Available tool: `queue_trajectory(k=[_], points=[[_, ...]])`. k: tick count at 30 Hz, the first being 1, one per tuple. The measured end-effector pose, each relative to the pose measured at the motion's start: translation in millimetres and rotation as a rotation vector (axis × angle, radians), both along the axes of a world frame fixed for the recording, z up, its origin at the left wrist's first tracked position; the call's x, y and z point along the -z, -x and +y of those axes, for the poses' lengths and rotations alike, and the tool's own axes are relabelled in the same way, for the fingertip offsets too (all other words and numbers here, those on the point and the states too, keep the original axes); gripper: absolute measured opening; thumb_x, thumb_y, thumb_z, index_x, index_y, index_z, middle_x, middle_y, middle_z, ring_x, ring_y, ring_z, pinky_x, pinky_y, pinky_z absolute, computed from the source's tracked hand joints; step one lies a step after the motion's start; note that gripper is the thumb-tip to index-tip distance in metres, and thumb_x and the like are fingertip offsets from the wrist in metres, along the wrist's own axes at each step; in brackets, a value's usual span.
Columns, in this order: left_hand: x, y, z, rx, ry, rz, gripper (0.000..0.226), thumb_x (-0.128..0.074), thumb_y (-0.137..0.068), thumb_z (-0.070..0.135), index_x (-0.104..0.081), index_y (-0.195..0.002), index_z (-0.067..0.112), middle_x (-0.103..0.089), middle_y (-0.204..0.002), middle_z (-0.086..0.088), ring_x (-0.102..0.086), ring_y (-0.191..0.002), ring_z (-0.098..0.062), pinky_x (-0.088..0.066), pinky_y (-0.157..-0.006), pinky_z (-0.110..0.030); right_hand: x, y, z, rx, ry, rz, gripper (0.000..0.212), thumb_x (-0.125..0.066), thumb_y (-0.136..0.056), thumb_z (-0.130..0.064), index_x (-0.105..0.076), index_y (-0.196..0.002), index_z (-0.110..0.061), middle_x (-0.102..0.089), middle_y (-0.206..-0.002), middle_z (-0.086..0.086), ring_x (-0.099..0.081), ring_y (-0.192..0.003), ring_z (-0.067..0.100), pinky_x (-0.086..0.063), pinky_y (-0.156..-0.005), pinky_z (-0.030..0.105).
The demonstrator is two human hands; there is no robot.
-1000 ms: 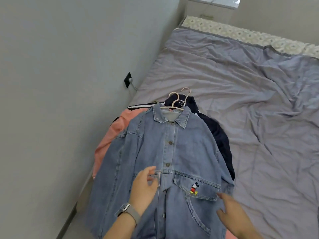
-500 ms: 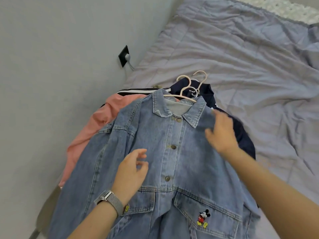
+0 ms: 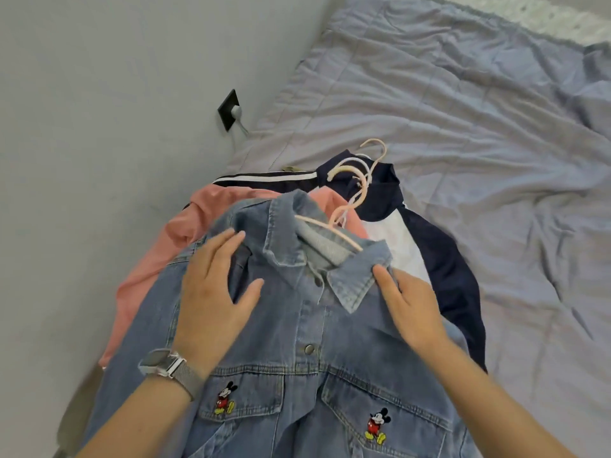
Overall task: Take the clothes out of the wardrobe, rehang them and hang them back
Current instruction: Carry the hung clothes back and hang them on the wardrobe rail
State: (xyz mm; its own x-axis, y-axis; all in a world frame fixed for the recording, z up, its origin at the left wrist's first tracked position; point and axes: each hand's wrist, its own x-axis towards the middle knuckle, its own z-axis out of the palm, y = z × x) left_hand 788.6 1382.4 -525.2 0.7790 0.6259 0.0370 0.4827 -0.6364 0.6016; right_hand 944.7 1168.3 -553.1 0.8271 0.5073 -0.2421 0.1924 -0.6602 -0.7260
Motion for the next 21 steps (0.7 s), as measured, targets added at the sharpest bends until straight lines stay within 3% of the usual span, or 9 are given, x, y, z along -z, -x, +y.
queue_trajectory(k=[2,5,7,9,12,14,16,19,21], points=[[-8,-8,2,0.086,-0.083,0.021,0.071,-0.072,-0.078,0.039,-0.038,-0.139,0.028,-0.035,-0.144,0.004,-0.028,-0.136,-0.016,-0.022,-0.112,-0.037,-12,21,-17,-0.056,-0.056,0.092,0.049,-0.035,-0.091,-0.063,-0.034,-0.051,-0.034,-0.052,-0.055,-0.007,-0.051,-0.065,-0.006,-0.035,-0.062,0.013],[-8,-15,5,0.299,-0.148,0.136,0.053,-0.041,-0.085,0.063,-0.041,-0.132,0.037,-0.045,-0.135,0.014,-0.034,-0.132,-0.009,-0.017,-0.108,-0.040,-23,55,-37,-0.044,-0.080,0.268,0.057,-0.035,-0.088,-0.068,-0.029,-0.049,-0.027,-0.030,-0.045,-0.006,-0.030,-0.044,0.006,-0.021,-0.048,0.020],[-2,-16,6,0.378,-0.099,0.244,0.045,-0.021,-0.088,0.067,-0.052,-0.108,0.041,-0.057,-0.107,0.023,-0.050,-0.108,-0.002,-0.019,-0.101,-0.036,-25,73,-46,-0.008,-0.098,0.477,0.051,-0.041,-0.082,-0.062,-0.027,-0.049,-0.025,-0.023,-0.048,-0.006,-0.022,-0.047,0.006,-0.018,-0.051,0.021],[8,-12,4,0.442,-0.100,0.296,0.047,-0.011,-0.091,0.064,-0.049,-0.084,0.038,-0.053,-0.081,0.020,-0.053,-0.085,-0.001,-0.022,-0.091,-0.033,-19,85,-53,-0.010,-0.082,0.602,0.046,-0.042,-0.076,-0.059,-0.025,-0.053,-0.023,-0.022,-0.053,-0.007,-0.024,-0.053,0.007,-0.020,-0.055,0.024],[29,4,-5,0.571,-0.177,0.279,0.054,-0.010,-0.097,0.056,-0.051,-0.071,0.031,-0.040,-0.068,0.019,-0.048,-0.071,-0.003,-0.024,-0.076,-0.031,-1,94,-59,-0.158,0.079,0.595,0.057,-0.038,-0.074,-0.073,-0.029,-0.061,-0.019,-0.028,-0.058,-0.005,-0.029,-0.057,0.006,-0.024,-0.059,0.028],[44,22,-8,0.594,-0.147,0.328,0.052,-0.015,-0.095,0.060,-0.054,-0.073,0.033,-0.039,-0.074,0.021,-0.041,-0.075,0.000,-0.026,-0.074,-0.031,8,92,-59,-0.332,0.291,0.540,0.070,-0.027,-0.066,-0.086,-0.039,-0.065,-0.017,-0.044,-0.060,-0.004,-0.040,-0.058,0.006,-0.033,-0.059,0.028],[54,39,-10,0.576,-0.109,0.406,0.041,-0.025,-0.089,0.065,-0.056,-0.085,0.039,-0.046,-0.090,0.024,-0.041,-0.084,-0.003,-0.030,-0.076,-0.032,12,82,-55,-0.395,0.374,0.485,0.070,-0.027,-0.071,-0.085,-0.049,-0.072,-0.018,-0.057,-0.071,-0.006,-0.050,-0.065,0.004,-0.043,-0.067,0.029],[60,51,-11,0.517,-0.076,0.439,0.036,-0.028,-0.086,0.064,-0.054,-0.095,0.041,-0.045,-0.110,0.022,-0.044,-0.097,-0.009,-0.031,-0.080,-0.032,8,54,-38,-0.183,0.083,0.496,0.033,-0.050,-0.088,-0.057,-0.055,-0.084,-0.025,-0.057,-0.079,-0.013,-0.051,-0.071,-0.001,-0.046,-0.074,0.028],[61,47,-15,0.451,-0.041,0.486,0.045,-0.019,-0.084,0.065,-0.054,-0.094,0.040,-0.041,-0.116,0.018,-0.041,-0.104,-0.011,-0.025,-0.084,-0.031,10,25,-23,0.007,-0.076,0.263,0.024,-0.064,-0.087,-0.047,-0.055,-0.101,-0.030,-0.058,-0.096,-0.021,-0.054,-0.089,-0.008,-0.043,-0.079,0.016]])
